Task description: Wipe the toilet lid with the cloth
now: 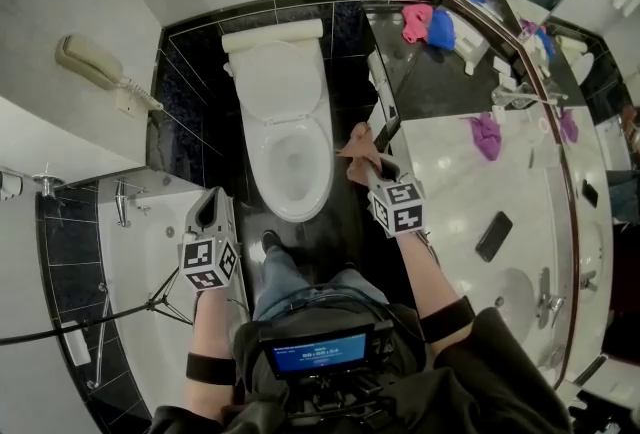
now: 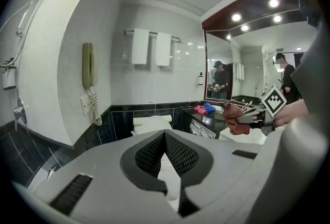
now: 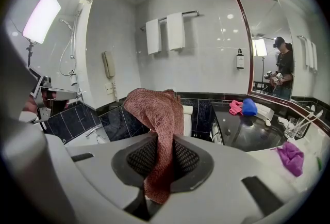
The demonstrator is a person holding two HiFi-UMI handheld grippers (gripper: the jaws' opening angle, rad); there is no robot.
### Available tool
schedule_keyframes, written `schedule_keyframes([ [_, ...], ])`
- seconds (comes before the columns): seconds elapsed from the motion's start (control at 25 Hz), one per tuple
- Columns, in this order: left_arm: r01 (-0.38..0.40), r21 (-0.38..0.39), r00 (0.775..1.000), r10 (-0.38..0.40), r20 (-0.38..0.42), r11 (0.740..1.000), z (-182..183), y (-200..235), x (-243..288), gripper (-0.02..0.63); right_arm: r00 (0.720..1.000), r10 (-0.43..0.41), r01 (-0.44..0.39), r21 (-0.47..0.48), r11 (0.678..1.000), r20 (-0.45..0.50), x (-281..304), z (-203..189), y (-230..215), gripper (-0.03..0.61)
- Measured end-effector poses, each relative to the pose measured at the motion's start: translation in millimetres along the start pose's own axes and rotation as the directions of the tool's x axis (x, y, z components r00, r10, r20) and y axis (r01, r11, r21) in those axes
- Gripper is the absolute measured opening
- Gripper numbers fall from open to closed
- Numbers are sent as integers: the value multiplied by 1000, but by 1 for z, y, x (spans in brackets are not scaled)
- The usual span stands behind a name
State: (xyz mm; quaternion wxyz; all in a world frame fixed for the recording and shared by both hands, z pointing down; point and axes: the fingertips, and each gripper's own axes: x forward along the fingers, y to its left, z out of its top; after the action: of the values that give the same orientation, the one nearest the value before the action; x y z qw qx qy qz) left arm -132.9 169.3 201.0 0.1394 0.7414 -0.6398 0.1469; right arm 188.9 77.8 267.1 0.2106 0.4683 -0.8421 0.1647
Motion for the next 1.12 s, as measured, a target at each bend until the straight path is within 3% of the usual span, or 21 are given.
schedule_keyframes([
  [0.24, 28, 61, 999, -26, -26, 998, 8, 4, 20, 0, 1000, 17, -17, 7, 1000, -8, 16, 10, 10, 80],
  [0.44, 99, 155, 993, -88, -81, 983, 16, 3, 62, 62, 1000, 28, -28, 16, 999, -11, 38, 24, 20, 80],
  [0.8, 252, 350, 964, -203, -172, 902, 43, -1, 180, 166, 999, 9, -8, 25, 1000, -50, 112, 41, 28, 81],
  [1.12, 312, 457, 945, -223, -240, 833, 33, 29, 320, 229, 994, -17, 17, 2, 1000, -110, 208, 42, 21, 81],
])
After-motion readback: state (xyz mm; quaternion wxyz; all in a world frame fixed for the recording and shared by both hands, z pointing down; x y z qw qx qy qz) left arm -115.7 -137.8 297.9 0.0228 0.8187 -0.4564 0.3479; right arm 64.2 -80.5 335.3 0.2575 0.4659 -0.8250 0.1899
